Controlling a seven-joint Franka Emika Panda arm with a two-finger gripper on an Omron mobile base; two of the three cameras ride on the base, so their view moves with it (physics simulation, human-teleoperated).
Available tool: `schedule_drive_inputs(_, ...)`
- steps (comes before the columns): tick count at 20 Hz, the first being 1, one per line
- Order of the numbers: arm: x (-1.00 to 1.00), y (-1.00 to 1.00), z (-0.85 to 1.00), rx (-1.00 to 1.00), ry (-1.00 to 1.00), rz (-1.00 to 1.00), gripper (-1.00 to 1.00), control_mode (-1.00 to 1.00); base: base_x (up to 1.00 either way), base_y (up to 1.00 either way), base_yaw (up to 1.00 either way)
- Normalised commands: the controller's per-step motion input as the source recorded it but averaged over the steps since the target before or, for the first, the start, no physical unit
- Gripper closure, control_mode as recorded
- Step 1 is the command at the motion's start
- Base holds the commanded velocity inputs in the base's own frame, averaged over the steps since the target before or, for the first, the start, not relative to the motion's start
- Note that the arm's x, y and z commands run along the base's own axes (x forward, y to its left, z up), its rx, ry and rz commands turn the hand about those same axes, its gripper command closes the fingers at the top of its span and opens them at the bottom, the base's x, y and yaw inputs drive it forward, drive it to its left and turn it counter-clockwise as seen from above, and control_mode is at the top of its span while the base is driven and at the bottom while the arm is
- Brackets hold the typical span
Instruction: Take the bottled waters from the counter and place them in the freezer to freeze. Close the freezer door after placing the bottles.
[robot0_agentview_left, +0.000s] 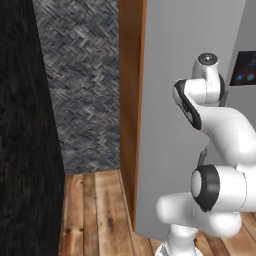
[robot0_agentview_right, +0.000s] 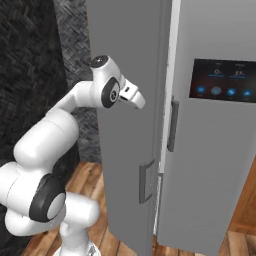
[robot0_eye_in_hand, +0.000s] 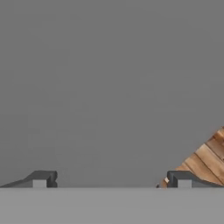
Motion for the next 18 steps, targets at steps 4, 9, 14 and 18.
schedule_drive_inputs(4, 0.09, -0.07, 0.0, 0.0, -0.06, 0.07, -1.0, -1.0, 0.0, 0.0, 0.0)
schedule_drive_inputs(9, 0.17, -0.07, -0.08, -0.01, -0.13, 0.0, -1.0, -1.0, 0.0, 0.0, 0.0)
schedule_drive_inputs(14, 0.08, -0.01, 0.0, -0.05, -0.11, 0.0, -1.0, -1.0, 0.0, 0.0, 0.0)
schedule_drive_inputs(18, 0.22, -0.17, 0.0, 0.0, -0.01, 0.0, -1.0, -1.0, 0.0, 0.0, 0.0)
